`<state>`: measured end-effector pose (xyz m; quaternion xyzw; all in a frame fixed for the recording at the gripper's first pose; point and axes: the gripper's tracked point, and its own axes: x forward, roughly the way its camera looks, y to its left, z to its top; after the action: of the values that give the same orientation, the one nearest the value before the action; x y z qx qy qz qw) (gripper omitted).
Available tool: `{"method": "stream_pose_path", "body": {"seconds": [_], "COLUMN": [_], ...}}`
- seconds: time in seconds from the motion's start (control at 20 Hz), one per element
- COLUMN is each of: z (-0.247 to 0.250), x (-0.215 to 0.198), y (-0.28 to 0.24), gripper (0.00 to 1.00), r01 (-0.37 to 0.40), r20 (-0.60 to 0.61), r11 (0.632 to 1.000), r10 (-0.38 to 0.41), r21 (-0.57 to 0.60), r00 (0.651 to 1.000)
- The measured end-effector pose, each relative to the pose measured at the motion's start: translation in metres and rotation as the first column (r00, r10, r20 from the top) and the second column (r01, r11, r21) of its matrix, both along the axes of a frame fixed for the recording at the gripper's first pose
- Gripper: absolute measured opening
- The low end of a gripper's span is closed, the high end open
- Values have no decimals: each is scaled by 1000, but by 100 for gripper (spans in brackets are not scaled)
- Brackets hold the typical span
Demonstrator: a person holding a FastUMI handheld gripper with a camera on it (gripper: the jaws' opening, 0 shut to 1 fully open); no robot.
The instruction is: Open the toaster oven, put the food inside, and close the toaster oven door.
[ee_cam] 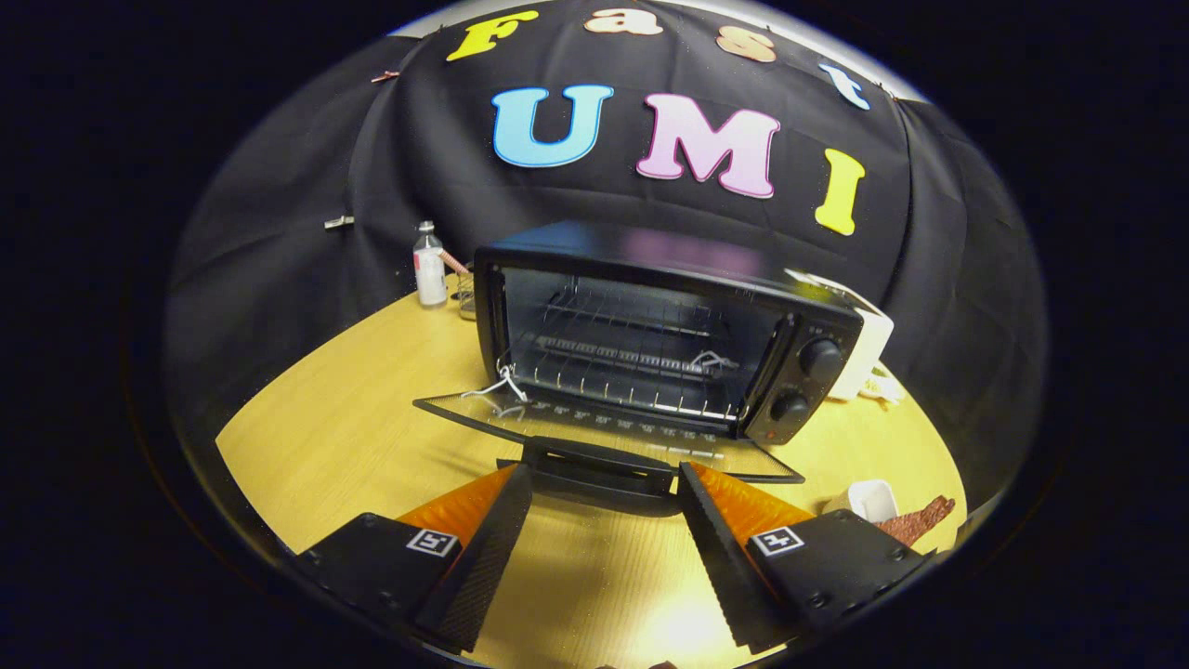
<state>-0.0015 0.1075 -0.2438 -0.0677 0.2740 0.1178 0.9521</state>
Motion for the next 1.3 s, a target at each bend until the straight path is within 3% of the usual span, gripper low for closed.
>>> {"method": "stream_pose_path", "body": {"seconds": [0.15,0.35,0.8,1.3], "z": [-30,-33,65,146], "x": [-13,-9,-9,28], "y": [-4,-17,-64,-197], "gripper": [98,98,98,98], "r01": [14,39,46,105], "r20": [-99,-135,14,100], "r11": [1000,999,996,982], "r10": [-13,-34,-48,-122], "r21": [15,36,80,157], "r00": [995,990,999,988]}}
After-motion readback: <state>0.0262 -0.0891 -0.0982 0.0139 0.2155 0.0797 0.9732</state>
